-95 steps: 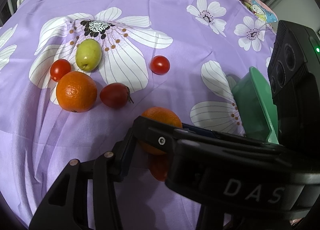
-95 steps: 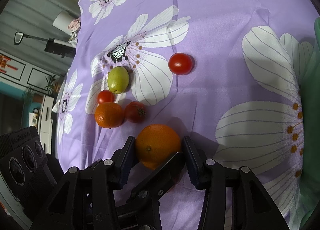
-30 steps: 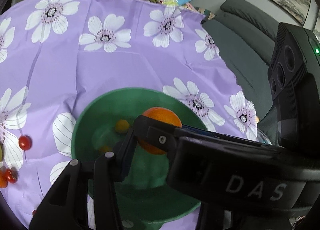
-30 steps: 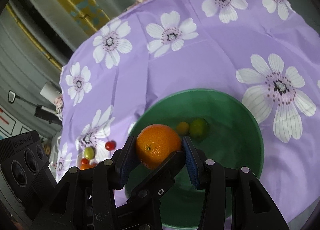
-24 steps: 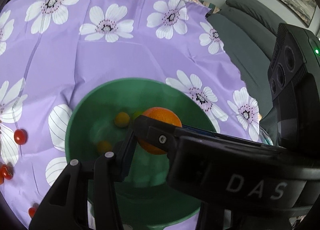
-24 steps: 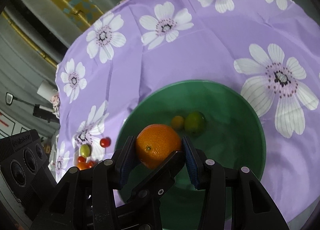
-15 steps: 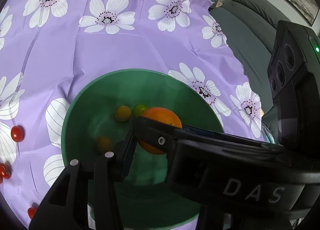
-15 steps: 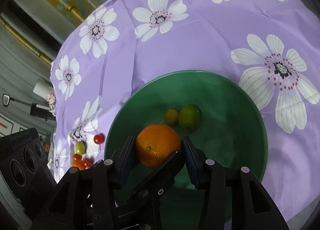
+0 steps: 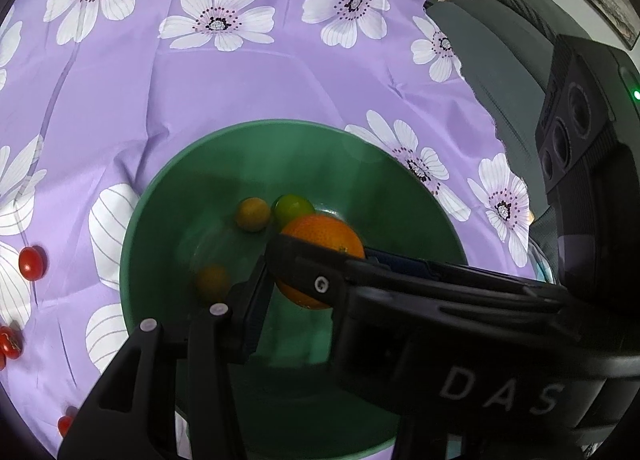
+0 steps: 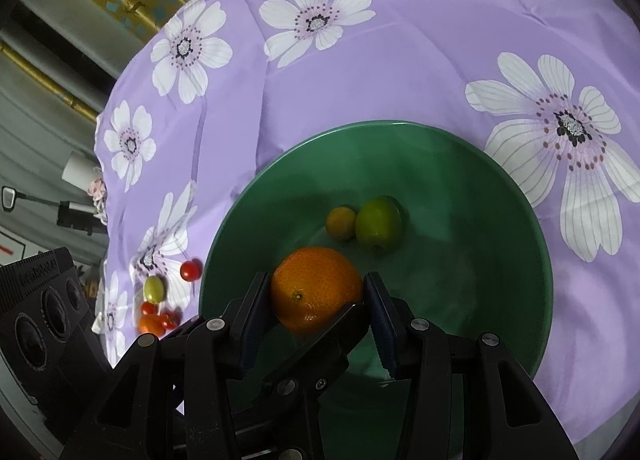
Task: Organize fruits
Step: 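Carry the orange with the right gripper over the green bowl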
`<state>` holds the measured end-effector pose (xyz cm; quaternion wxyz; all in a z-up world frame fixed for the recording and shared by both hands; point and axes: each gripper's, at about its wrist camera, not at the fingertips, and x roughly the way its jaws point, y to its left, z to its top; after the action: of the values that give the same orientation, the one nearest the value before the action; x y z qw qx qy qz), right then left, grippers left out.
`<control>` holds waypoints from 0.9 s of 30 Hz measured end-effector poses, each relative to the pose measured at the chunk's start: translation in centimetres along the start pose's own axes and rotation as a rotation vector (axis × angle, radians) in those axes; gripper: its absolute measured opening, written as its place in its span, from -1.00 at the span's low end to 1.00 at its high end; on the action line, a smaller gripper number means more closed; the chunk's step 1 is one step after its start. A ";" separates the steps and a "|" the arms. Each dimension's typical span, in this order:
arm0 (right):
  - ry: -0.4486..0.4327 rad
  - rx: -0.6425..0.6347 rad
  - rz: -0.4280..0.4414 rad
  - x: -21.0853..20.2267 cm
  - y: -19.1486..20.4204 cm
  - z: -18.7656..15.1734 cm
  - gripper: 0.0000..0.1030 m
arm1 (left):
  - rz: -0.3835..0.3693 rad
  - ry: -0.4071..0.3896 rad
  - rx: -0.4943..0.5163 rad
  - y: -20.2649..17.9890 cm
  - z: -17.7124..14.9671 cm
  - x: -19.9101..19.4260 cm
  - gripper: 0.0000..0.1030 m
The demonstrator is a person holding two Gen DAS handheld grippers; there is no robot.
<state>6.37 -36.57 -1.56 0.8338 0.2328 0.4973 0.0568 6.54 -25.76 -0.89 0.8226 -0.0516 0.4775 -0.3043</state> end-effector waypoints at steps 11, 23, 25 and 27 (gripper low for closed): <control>0.030 0.032 -0.012 0.5 -0.8 0.2 -0.05 | 0.004 0.038 -0.008 0.1 0.2 1.0 -0.12; 0.039 0.037 -0.016 0.5 -1.2 0.3 -0.05 | 0.017 0.040 -0.029 0.0 0.1 1.6 -0.12; 0.039 0.037 -0.018 0.5 -1.2 0.2 -0.05 | 0.019 0.042 -0.030 0.0 0.2 1.7 -0.12; 0.040 0.038 -0.015 0.6 -1.3 0.3 -0.05 | 0.025 0.041 -0.031 -0.1 0.1 1.7 -0.12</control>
<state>6.70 -37.65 -2.50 0.8195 0.2435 0.5168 0.0456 7.23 -26.80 -2.06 0.8155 -0.0520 0.4995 -0.2877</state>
